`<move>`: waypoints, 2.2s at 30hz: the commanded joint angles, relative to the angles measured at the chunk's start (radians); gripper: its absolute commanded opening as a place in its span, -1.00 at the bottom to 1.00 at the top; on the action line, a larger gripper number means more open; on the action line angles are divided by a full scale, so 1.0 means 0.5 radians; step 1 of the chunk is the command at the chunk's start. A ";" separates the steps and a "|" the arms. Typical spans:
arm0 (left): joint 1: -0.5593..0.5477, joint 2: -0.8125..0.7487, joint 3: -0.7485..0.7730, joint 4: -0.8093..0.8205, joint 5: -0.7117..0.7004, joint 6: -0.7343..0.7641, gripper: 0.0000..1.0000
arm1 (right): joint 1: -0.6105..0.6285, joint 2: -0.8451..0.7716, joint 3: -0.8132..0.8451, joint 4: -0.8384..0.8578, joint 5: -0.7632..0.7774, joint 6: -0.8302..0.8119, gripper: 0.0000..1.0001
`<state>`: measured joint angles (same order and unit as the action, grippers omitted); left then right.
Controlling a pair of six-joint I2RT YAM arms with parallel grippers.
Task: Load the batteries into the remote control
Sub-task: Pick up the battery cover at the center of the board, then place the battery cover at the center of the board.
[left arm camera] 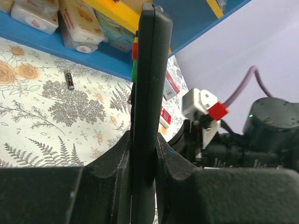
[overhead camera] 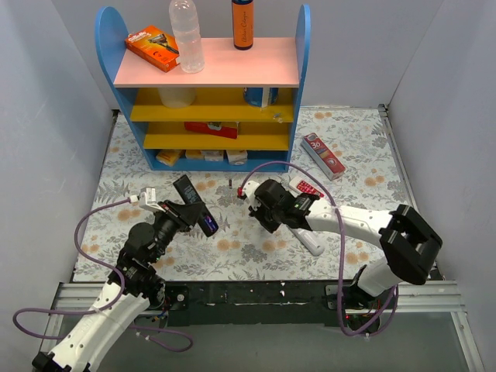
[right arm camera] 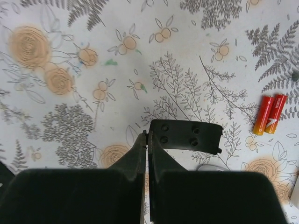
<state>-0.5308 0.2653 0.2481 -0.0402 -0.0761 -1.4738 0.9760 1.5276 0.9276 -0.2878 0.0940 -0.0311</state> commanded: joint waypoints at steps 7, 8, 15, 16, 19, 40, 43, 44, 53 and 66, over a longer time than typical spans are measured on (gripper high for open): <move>0.012 0.040 -0.198 0.424 0.149 -0.114 -1.00 | -0.090 -0.361 -0.057 0.461 -0.645 0.350 -0.97; 0.012 0.040 -0.211 0.461 0.149 -0.120 -1.00 | -0.102 -0.386 -0.106 0.550 -0.739 0.423 -0.97; 0.012 -0.046 -0.150 0.391 0.177 -0.078 -1.00 | -0.222 -0.387 -0.606 1.805 -1.148 1.160 -0.97; 0.012 -0.073 -0.134 0.360 0.177 -0.059 -1.00 | -0.228 -0.353 -0.655 1.936 -1.179 1.261 -0.97; 0.012 -0.134 -0.064 0.256 0.100 -0.016 -1.00 | -0.240 -0.190 -0.732 2.455 -1.298 1.439 -0.97; 0.012 -0.288 0.133 -0.073 -0.044 0.183 -1.00 | -0.366 0.914 -0.882 4.324 -1.409 2.326 -0.87; 0.012 -0.291 0.133 -0.073 -0.044 0.183 -1.00 | -0.421 0.921 -0.953 4.349 -1.394 2.330 -0.68; 0.015 -0.288 0.136 -0.079 -0.044 0.186 -1.00 | -0.433 0.915 -1.011 4.346 -1.369 2.308 -0.62; 0.012 -0.285 0.136 -0.082 -0.044 0.177 -1.00 | -0.538 0.529 -1.116 3.743 -1.424 1.934 -0.06; 0.012 -0.218 0.227 -0.137 -0.017 0.232 -1.00 | -0.483 -0.165 -0.371 0.693 -0.989 -0.207 0.00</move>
<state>-0.5308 0.1436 0.2966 -0.1116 -0.0895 -1.3895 0.7151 1.4528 0.6590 0.5785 -0.5362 0.2943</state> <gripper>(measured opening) 0.171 0.495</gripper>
